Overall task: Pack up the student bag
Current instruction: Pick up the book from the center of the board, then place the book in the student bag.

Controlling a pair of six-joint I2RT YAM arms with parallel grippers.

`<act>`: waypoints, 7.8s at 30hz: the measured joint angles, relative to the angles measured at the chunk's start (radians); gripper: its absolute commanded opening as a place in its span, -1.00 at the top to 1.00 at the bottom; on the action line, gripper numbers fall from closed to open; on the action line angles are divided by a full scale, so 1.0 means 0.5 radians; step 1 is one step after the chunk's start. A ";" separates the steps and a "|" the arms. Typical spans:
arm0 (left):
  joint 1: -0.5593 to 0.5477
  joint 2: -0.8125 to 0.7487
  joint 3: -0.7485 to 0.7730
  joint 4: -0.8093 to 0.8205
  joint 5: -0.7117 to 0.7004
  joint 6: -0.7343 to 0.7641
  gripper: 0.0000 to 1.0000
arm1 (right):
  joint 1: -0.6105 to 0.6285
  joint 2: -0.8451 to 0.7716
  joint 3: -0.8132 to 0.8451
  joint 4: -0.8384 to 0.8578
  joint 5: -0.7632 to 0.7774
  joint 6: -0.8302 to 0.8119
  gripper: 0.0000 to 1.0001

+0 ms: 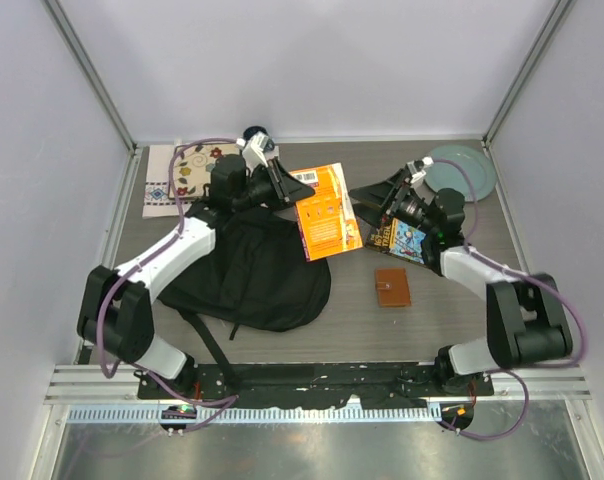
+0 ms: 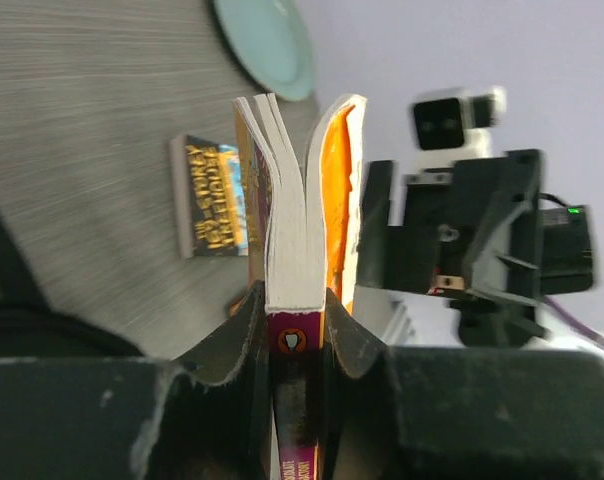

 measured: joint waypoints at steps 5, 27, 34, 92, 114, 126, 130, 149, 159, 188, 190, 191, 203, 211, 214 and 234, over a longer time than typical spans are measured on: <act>-0.006 -0.320 -0.025 -0.404 -0.356 0.224 1.00 | 0.021 -0.551 0.098 -1.231 0.510 -0.855 -0.66; -0.004 -0.991 -0.591 0.005 -0.956 -0.076 1.00 | 1.042 -0.822 -0.175 -1.412 1.353 -0.808 -0.69; -0.012 -0.996 -0.724 0.179 -0.967 -0.201 1.00 | 1.139 -0.619 -0.268 -0.998 1.427 -0.571 -0.72; -0.099 -1.044 -0.772 -0.157 -0.900 -0.114 -0.99 | 1.140 -0.970 -0.178 -1.083 1.923 -1.100 0.99; -0.887 -0.558 -0.143 -1.005 -1.515 0.859 -0.95 | 1.124 -1.604 0.034 -2.596 3.001 -1.512 0.99; -1.090 -0.084 0.050 -1.267 -1.499 0.984 -0.69 | 1.114 -1.691 0.013 -2.715 3.112 -1.493 0.99; -1.095 0.014 0.068 -1.363 -1.500 0.967 -0.47 | 1.112 -1.692 0.006 -2.728 3.106 -1.478 0.99; -1.095 0.213 0.114 -1.456 -1.410 0.883 0.18 | 1.111 -1.653 -0.002 -2.729 3.069 -1.434 0.99; -1.095 0.231 0.143 -1.468 -1.412 0.860 0.71 | 1.111 -1.653 -0.002 -2.729 3.063 -1.433 0.99; -0.977 -0.100 0.243 -1.795 -1.964 0.924 1.00 | 1.098 -1.589 0.005 -2.808 2.775 -1.444 0.99; -0.904 -0.217 0.244 -1.817 -1.971 0.924 1.00 | 1.097 -1.574 0.037 -2.844 2.696 -1.466 0.99; -0.883 -0.260 0.244 -1.819 -1.971 0.924 1.00 | 1.094 -1.569 0.055 -2.851 2.644 -1.480 0.99; -0.771 -0.571 0.247 -1.814 -1.915 0.925 1.00 | 1.083 -1.215 0.227 -2.860 1.792 -1.503 0.99; -0.771 -0.585 0.299 -1.774 -1.881 0.916 1.00 | 1.083 -1.099 -0.072 -2.337 1.350 -1.139 0.99; -0.771 -0.585 0.301 -1.752 -1.863 0.912 1.00 | 1.083 -0.949 -0.160 -2.080 1.231 -0.984 0.99; -0.768 -0.585 0.301 -1.759 -1.830 0.909 1.00 | 1.196 -0.009 0.042 -1.330 1.026 -0.797 0.99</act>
